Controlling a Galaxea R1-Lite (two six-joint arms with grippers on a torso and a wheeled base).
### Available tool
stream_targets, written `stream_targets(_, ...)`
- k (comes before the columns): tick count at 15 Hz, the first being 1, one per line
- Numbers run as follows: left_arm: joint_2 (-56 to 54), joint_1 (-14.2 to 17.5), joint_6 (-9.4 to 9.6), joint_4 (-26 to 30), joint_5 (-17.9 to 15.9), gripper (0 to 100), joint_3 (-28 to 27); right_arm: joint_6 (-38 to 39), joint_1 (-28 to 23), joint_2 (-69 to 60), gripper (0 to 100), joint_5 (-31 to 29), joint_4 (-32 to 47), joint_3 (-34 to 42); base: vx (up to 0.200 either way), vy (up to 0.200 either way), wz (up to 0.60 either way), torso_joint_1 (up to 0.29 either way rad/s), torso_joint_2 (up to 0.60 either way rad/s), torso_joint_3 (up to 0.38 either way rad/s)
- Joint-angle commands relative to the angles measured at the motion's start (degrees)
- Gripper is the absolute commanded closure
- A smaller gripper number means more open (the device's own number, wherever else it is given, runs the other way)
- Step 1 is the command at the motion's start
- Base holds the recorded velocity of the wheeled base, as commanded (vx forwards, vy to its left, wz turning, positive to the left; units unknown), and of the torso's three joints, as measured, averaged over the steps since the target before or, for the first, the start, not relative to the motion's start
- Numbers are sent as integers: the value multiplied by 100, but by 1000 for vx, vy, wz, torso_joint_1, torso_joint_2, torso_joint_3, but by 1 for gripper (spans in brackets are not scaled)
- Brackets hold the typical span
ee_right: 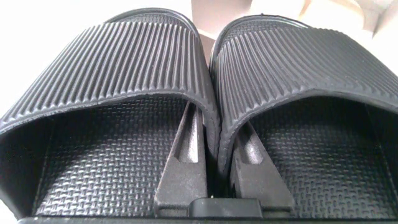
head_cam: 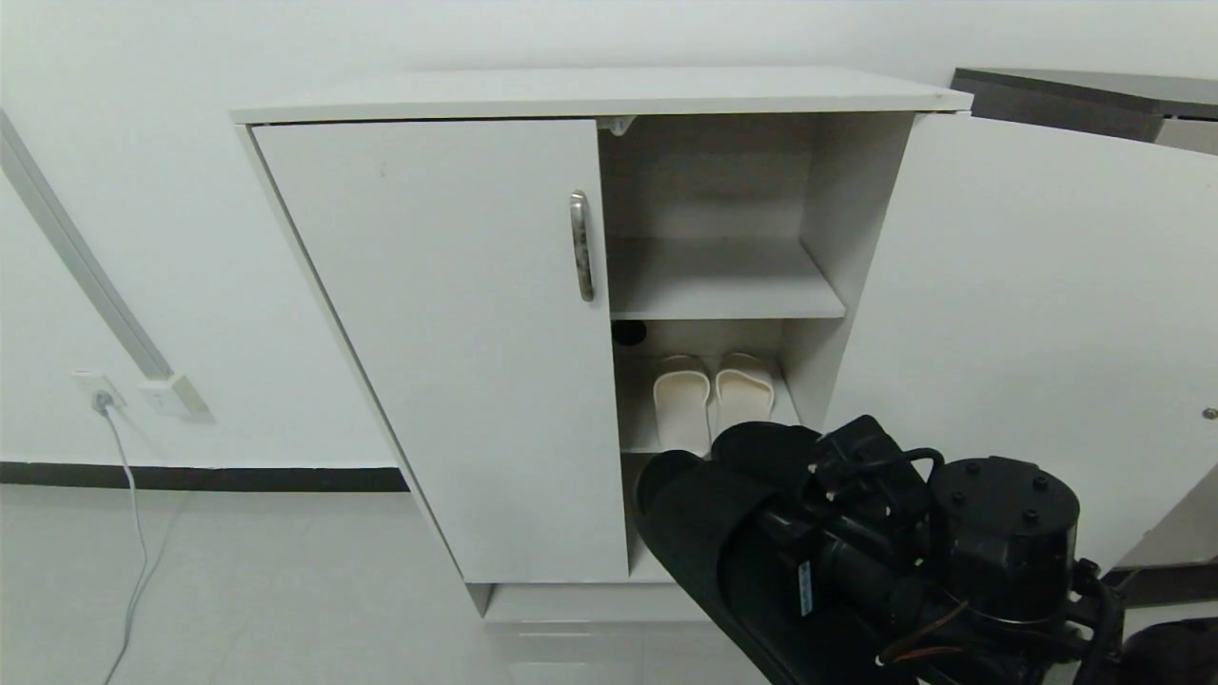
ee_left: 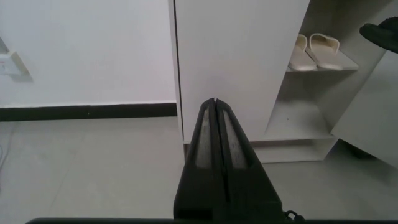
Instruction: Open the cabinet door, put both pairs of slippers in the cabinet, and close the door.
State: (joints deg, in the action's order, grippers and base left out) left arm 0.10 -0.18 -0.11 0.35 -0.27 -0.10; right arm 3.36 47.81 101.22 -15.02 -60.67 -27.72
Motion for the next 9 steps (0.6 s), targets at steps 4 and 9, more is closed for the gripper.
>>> stream_targets(4,8,1,2,0,0,100,1,-73,0,-32,100,17,-32,4,0,0,-150,1,1,1)
stream_targets(9,-1,1,-7,0,53,100,1,-134,141,30,100,25,-147,4,0,0,0,0,0,0)
